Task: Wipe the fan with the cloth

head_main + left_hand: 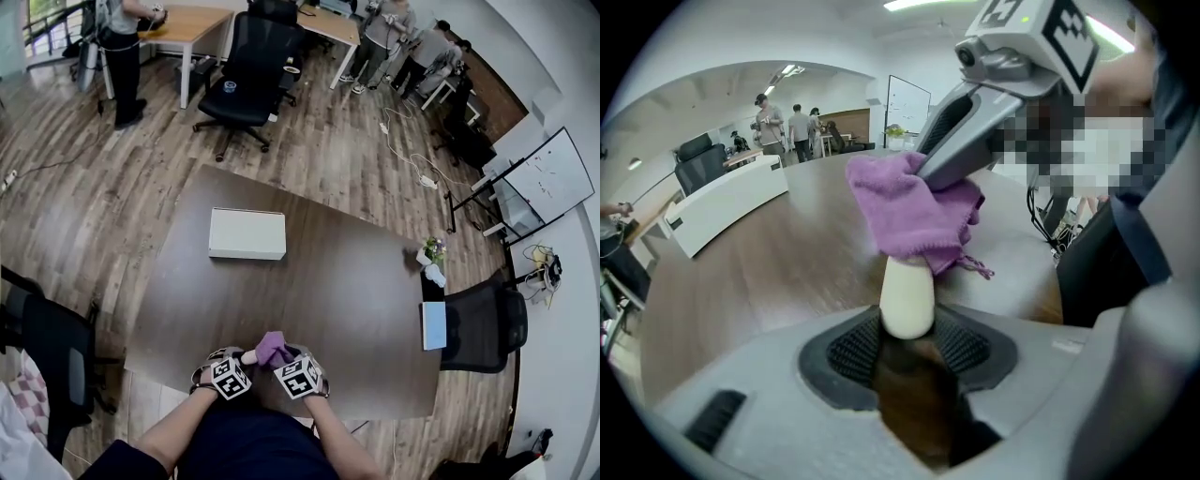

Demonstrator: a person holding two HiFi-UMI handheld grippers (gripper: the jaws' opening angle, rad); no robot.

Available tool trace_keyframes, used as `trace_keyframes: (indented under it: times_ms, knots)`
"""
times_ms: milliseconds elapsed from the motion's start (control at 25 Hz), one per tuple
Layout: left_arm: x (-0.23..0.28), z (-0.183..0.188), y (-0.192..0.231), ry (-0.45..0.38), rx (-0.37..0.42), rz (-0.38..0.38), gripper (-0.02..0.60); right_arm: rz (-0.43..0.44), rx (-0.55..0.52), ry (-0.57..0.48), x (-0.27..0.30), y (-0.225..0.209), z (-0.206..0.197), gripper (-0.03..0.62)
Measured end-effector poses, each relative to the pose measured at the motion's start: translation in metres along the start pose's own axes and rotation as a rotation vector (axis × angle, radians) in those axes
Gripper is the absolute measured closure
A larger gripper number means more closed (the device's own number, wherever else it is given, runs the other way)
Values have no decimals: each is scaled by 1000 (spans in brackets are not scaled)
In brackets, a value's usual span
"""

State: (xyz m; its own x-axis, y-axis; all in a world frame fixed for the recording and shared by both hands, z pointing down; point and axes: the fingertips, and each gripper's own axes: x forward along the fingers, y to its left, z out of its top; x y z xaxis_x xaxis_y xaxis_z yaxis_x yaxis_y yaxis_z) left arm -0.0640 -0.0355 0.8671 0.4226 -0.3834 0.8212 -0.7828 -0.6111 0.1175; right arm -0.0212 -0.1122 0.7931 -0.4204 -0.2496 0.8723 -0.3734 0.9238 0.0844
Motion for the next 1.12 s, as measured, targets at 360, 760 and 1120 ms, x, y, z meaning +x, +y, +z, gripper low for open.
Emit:
trace_keyframes:
  times_ms: [360,760,1120]
  knots:
    - [-1,-2,1,18,-12,0,410,-95,128,15,-5,-36,-13,522]
    - [-1,-5,2,42,-11,8,410,52,-3,-46,-3,29,15,519]
    - [-2,-7,4,49,-19,9,410,169,-158,-45,9,78,28,519]
